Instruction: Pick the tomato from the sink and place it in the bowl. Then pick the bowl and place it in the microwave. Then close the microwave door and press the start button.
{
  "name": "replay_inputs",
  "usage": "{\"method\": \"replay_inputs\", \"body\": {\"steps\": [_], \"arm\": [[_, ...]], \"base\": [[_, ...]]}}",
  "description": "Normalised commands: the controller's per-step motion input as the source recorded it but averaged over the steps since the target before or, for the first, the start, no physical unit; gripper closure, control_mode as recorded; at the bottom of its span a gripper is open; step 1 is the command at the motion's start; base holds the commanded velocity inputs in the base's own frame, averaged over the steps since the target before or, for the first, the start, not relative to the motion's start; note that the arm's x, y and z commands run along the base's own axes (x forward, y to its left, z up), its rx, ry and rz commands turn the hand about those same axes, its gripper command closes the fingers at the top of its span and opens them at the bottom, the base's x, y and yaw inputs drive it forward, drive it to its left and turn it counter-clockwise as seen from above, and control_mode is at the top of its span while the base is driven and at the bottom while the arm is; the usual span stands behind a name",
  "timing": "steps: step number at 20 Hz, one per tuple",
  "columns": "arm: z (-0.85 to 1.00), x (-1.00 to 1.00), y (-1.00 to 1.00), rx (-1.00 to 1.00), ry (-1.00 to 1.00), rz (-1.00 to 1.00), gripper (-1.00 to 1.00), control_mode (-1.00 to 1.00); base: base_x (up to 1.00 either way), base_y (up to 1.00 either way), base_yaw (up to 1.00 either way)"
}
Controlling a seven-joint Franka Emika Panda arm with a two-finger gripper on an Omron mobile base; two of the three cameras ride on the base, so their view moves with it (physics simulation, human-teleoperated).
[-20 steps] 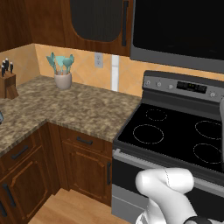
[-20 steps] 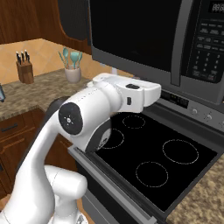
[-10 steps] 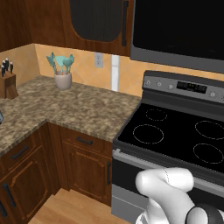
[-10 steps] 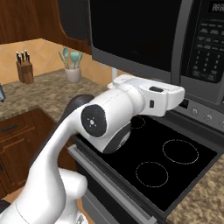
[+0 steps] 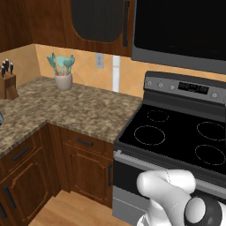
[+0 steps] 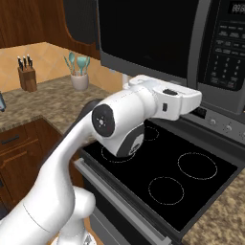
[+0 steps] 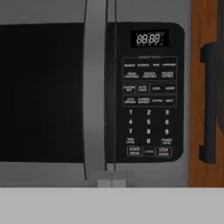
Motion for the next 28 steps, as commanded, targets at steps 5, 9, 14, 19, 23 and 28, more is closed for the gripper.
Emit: {"method": "replay_inputs", "body": {"steps": [5, 9, 14, 19, 23, 28], "arm": [[0.0, 0.01, -0.51, 0.07, 0.0, 0.0, 1.0, -1.0], [0.0, 0.12, -0.26, 0.02, 0.0, 0.0, 1.0, -1.0], [-0.01, 0.15, -0.29, 0.0, 0.0, -0.01, 1.0, -1.0], [-0.16, 0.16, -0.05, 0.0, 0.0, 0.0, 1.0, -1.0], [-0.18, 0.3, -0.06, 0.0, 0.0, -0.01, 1.0, -1.0], [-0.04, 0.25, -0.26, 0.0, 0.0, 0.0, 1.0, -1.0]], "base": [[0.0, 0.0, 0.0], [0.0, 0.0, 0.0], [0.0, 0.0, 0.0], [0.0, 0.0, 0.0], [0.0, 0.0, 0.0], [0.0, 0.0, 0.0]]}}
